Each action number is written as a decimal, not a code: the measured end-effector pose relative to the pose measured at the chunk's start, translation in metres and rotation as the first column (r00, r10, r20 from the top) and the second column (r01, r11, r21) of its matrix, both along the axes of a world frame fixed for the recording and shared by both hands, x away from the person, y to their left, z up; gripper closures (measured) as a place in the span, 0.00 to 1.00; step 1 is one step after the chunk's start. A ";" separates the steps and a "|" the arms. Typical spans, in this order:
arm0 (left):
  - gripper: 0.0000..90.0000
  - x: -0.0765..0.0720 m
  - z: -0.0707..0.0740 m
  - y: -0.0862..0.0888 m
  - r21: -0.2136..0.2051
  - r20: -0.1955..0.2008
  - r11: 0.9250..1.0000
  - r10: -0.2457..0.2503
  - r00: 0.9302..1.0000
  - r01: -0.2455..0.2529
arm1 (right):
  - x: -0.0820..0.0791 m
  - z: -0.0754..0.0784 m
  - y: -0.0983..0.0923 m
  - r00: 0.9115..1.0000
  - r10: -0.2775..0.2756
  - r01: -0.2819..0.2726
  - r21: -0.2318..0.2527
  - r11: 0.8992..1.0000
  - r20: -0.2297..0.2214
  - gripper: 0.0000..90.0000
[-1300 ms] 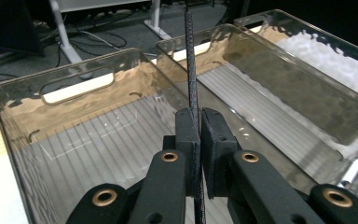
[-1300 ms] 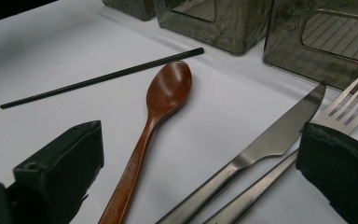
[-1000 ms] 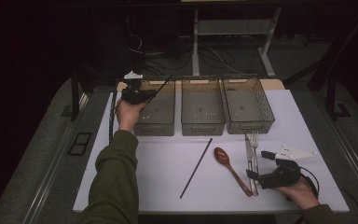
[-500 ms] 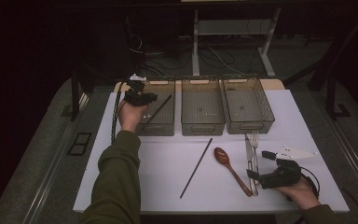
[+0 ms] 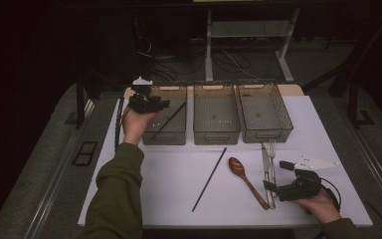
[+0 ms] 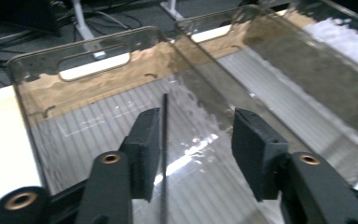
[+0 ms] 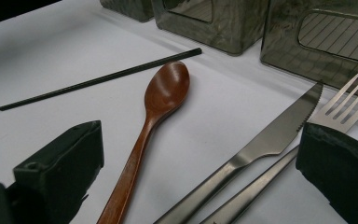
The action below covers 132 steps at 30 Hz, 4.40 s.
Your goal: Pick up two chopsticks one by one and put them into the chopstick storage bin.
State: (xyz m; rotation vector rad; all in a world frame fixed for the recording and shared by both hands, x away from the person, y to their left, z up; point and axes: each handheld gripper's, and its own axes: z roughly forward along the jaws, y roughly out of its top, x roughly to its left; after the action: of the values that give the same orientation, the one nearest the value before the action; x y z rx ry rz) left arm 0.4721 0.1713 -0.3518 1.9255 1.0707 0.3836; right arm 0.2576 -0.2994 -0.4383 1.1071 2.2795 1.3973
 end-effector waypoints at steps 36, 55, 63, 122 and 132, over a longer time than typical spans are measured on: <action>0.30 -0.137 -0.023 -0.034 -0.057 0.043 0.986 -0.153 0.987 0.156 | 0.001 0.000 0.002 1.000 0.012 -0.012 0.004 1.000 -0.003 0.00; 0.35 -0.176 -0.061 -0.060 -0.043 0.032 0.973 -0.224 0.974 0.225 | 0.000 0.000 0.002 1.000 0.008 -0.008 -0.010 1.000 -0.001 0.00; 0.47 -0.180 -0.074 -0.074 -0.037 -0.018 0.959 -0.283 0.959 0.282 | 0.000 -0.001 0.002 1.000 0.009 -0.009 -0.011 1.000 0.000 0.00; 0.91 -0.178 -0.101 -0.119 0.066 -0.130 0.952 -0.289 0.948 0.299 | 0.000 0.000 0.001 1.000 0.008 -0.008 -0.014 1.000 0.004 0.00; 0.92 -0.187 -0.102 -0.125 0.114 -0.093 0.961 -0.242 0.966 0.252 | 0.000 0.000 0.003 1.000 0.008 -0.008 -0.019 1.000 0.002 0.00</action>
State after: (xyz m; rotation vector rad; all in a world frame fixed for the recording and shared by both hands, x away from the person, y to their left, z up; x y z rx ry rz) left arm 0.2853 0.0460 -0.4533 2.1724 0.8574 0.2412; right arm 0.2574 -0.2965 -0.4388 1.0914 2.2931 1.3767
